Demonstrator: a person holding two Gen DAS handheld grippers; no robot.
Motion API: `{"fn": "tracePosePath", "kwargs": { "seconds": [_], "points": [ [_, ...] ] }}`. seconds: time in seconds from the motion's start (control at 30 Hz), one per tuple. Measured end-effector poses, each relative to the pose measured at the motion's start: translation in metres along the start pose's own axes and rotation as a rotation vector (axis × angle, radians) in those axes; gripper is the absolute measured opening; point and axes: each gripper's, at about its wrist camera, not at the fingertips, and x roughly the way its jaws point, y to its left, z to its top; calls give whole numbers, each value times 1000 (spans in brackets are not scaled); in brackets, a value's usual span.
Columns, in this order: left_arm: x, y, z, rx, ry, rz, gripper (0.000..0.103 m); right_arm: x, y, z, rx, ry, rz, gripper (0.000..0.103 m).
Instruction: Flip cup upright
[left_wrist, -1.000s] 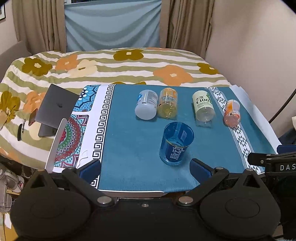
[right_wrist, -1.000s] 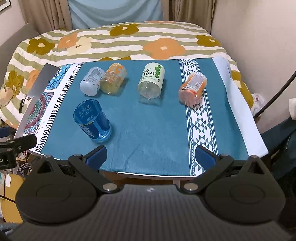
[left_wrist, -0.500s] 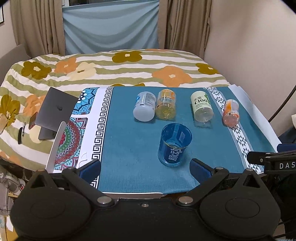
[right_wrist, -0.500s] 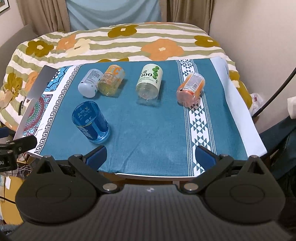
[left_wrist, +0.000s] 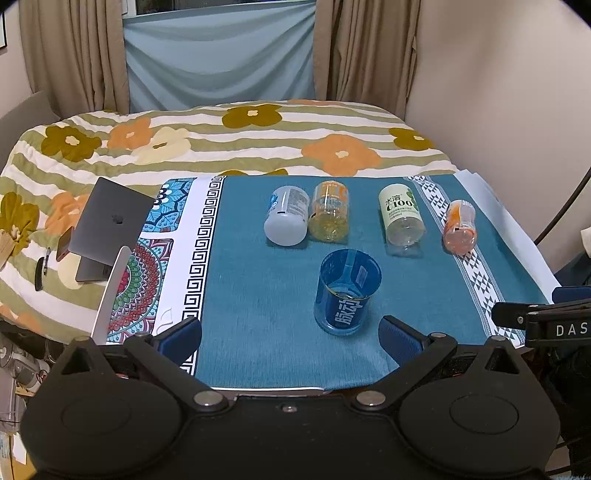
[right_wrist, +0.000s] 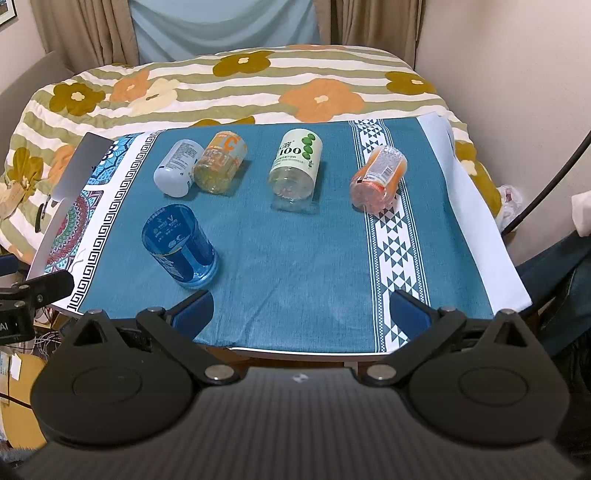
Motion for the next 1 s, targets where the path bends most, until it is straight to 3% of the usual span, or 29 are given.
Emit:
{"fn": "tracePosePath", "kwargs": {
  "seconds": [1.0],
  "points": [
    [-4, 6, 1, -3, -24, 24, 103, -1, 2, 0, 5, -4, -4, 103]
  ]
}}
